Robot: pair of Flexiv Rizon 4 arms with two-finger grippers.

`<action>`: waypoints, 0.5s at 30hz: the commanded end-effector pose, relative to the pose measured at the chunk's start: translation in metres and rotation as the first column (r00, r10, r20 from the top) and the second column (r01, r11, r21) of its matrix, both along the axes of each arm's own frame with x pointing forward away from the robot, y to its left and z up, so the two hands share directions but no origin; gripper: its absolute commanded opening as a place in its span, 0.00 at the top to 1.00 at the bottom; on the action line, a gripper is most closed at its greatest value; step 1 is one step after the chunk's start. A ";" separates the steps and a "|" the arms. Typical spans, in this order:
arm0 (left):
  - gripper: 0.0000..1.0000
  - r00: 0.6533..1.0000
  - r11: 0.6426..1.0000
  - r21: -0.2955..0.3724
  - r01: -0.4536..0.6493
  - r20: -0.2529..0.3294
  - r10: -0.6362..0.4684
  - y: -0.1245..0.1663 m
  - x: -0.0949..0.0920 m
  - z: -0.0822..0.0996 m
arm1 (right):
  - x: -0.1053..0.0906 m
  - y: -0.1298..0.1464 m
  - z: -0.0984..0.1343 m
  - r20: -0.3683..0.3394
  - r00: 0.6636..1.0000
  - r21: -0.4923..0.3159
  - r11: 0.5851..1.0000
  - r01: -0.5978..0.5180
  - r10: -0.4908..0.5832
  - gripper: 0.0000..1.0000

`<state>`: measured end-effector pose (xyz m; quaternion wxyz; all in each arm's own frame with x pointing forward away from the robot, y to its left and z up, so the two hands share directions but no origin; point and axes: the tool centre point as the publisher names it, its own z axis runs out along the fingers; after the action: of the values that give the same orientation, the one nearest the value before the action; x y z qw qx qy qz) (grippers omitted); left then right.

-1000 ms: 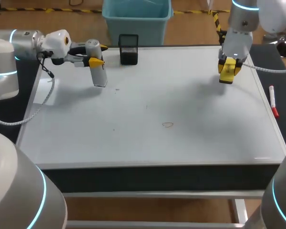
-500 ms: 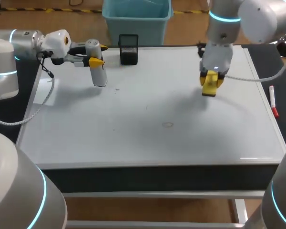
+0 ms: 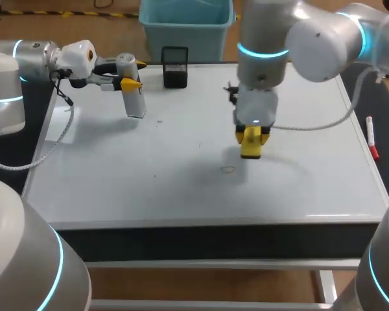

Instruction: Pick up the inspection probe, press it on each red-marked spot on the whiteboard one by one, put down the probe, pick up the eraser, and wipe off all the red marks.

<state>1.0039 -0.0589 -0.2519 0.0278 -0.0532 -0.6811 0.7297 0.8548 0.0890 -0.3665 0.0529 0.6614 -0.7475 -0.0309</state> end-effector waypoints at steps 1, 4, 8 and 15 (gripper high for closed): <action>1.00 1.000 1.000 0.001 -0.002 0.001 0.002 0.000 -0.001 0.001 | -0.006 0.016 -0.006 0.003 1.000 -0.032 0.999 -0.023 0.023 1.00; 1.00 1.000 1.000 0.001 -0.002 0.001 0.002 0.000 -0.001 0.001 | -0.011 0.026 -0.012 -0.007 0.999 -0.015 0.999 -0.041 0.041 1.00; 1.00 1.000 1.000 0.001 -0.002 0.001 0.002 0.000 -0.001 0.001 | -0.020 0.040 -0.020 -0.028 0.998 0.007 0.999 -0.051 0.051 1.00; 1.00 1.000 1.000 0.001 -0.002 0.001 0.002 0.000 -0.001 0.001 | -0.022 0.053 -0.032 -0.033 0.997 0.010 0.998 -0.067 0.067 1.00</action>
<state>1.0039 -0.0590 -0.2519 0.0278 -0.0532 -0.6811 0.7297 0.8306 0.1347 -0.3939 0.0614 0.6869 -0.7228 -0.0443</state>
